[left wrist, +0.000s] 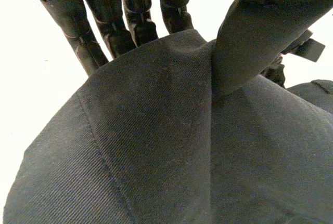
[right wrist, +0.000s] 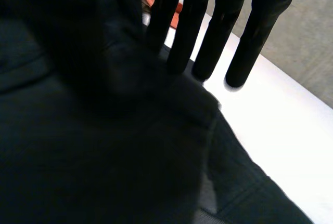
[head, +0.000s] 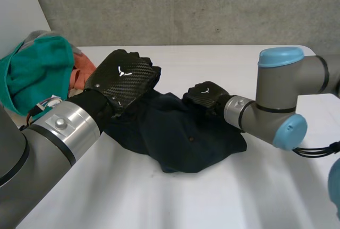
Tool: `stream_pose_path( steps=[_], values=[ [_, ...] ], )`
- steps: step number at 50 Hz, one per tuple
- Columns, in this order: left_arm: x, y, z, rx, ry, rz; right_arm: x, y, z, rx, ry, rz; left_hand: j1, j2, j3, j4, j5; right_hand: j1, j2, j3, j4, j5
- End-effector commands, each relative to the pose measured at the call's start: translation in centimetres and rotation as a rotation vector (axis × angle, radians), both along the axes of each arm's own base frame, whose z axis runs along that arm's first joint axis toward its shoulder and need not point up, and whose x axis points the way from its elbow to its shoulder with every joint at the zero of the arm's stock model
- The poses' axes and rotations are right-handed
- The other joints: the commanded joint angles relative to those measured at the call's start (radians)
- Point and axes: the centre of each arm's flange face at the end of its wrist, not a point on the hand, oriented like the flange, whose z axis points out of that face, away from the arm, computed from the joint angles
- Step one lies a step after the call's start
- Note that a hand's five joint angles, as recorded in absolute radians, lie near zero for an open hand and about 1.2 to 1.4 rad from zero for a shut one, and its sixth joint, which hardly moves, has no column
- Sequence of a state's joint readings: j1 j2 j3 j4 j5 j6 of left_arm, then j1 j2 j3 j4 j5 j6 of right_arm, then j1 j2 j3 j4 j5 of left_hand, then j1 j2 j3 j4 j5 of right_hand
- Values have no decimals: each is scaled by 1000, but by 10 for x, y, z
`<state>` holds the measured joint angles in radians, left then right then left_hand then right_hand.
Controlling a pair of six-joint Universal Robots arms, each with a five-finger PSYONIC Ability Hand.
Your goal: Fold the laundry.
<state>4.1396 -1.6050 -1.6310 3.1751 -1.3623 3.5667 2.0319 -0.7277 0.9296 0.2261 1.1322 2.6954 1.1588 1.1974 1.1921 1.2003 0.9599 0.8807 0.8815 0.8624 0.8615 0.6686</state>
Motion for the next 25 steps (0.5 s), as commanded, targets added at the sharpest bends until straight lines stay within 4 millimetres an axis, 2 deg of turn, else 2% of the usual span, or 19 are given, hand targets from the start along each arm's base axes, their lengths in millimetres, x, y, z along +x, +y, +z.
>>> stream_pose_path(
  steps=[1, 2, 5, 6, 8, 9, 14, 16, 19, 20, 23, 24, 25],
  values=[
    [2, 1, -2, 2, -1, 5, -6, -17, 35, -159, -24, -136, 238, 199, 204, 196, 262, 516, 515, 534, 535, 553],
    [3, 1, -1, -1, -1, 6, -10, -9, 61, -214, -37, -161, 238, 199, 204, 196, 262, 516, 515, 534, 535, 553],
    [5, -1, 3, -15, 8, 19, -25, 4, 101, -275, -59, -193, 238, 199, 204, 196, 262, 516, 515, 534, 535, 553],
    [6, -3, 4, -18, 9, 23, -35, 16, 124, -317, -64, -198, 238, 199, 204, 196, 262, 516, 515, 534, 535, 553],
    [11, -8, 9, -36, 20, 46, -46, 25, 138, -347, -49, -205, 238, 199, 204, 196, 262, 516, 515, 534, 535, 553],
    [13, -10, 11, -45, 26, 55, -60, 29, 147, -368, -18, -223, 238, 199, 204, 196, 262, 516, 515, 534, 535, 553],
    [19, -10, 19, -88, 52, 74, -92, 43, 154, -331, 88, -264, 238, 199, 204, 196, 262, 516, 515, 534, 535, 553],
    [20, -8, 18, -90, 54, 71, -100, 58, 160, -305, 125, -261, 238, 199, 204, 196, 262, 516, 515, 534, 535, 553],
    [20, -6, 8, -63, 47, 67, -108, 75, 162, -270, 160, -252, 238, 199, 204, 196, 262, 516, 515, 534, 535, 553],
    [20, -6, 3, -50, 41, 67, -112, 83, 158, -241, 188, -244, 238, 199, 204, 196, 262, 516, 515, 534, 535, 553],
    [19, -7, -14, -3, 16, 64, -117, 89, 145, -192, 240, -229, 238, 199, 204, 196, 262, 516, 515, 534, 535, 553],
    [16, -11, -30, 34, -6, 61, -118, 92, 136, -172, 269, -216, 238, 199, 204, 196, 262, 516, 515, 534, 535, 553],
    [15, -13, -35, 44, -12, 63, -118, 93, 132, -163, 274, -214, 238, 199, 204, 196, 262, 516, 515, 534, 535, 553]
  ],
)
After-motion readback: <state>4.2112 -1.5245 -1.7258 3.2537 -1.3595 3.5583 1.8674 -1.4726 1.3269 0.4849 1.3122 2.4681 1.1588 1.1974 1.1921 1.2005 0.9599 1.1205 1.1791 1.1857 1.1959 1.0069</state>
